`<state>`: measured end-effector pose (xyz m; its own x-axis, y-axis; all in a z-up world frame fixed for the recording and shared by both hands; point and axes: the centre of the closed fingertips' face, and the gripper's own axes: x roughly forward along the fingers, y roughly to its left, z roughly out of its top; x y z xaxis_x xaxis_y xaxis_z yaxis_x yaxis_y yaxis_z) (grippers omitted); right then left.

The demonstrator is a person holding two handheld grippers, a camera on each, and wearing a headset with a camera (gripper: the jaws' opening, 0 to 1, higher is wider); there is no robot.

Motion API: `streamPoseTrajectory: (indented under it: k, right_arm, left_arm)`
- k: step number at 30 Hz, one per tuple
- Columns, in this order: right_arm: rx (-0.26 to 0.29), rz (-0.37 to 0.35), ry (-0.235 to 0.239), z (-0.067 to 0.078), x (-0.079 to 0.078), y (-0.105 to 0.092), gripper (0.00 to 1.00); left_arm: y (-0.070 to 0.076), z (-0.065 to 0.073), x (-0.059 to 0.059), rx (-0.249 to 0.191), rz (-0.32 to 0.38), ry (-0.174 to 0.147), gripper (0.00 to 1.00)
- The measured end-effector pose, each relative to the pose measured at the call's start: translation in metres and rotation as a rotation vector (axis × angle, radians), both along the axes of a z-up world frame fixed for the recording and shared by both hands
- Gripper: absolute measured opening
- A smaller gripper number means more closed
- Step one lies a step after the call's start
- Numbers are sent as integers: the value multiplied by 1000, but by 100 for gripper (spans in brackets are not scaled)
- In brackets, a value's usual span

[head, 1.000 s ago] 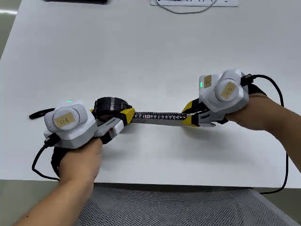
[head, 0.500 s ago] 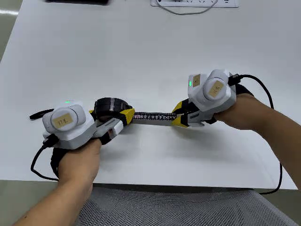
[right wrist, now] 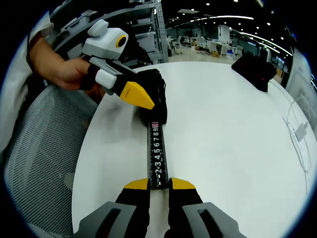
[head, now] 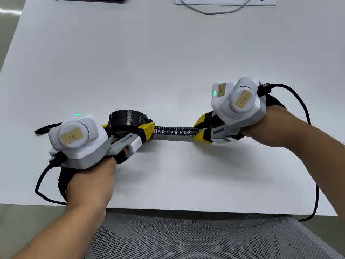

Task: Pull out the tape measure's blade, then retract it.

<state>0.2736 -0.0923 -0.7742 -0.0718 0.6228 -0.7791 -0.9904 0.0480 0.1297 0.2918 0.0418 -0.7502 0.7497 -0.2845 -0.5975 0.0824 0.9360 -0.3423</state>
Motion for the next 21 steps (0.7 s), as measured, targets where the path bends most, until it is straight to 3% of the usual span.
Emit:
streamPoseTrajectory:
  k: [6,21]
  right_arm:
    - [11,-10,12,1,-1,3,10]
    - [34,-2,16,2,-1,24,10]
  left_arm:
    - [-2,0,0,27,-9,3,57]
    - [-1,-1,0,26,-8,7,57]
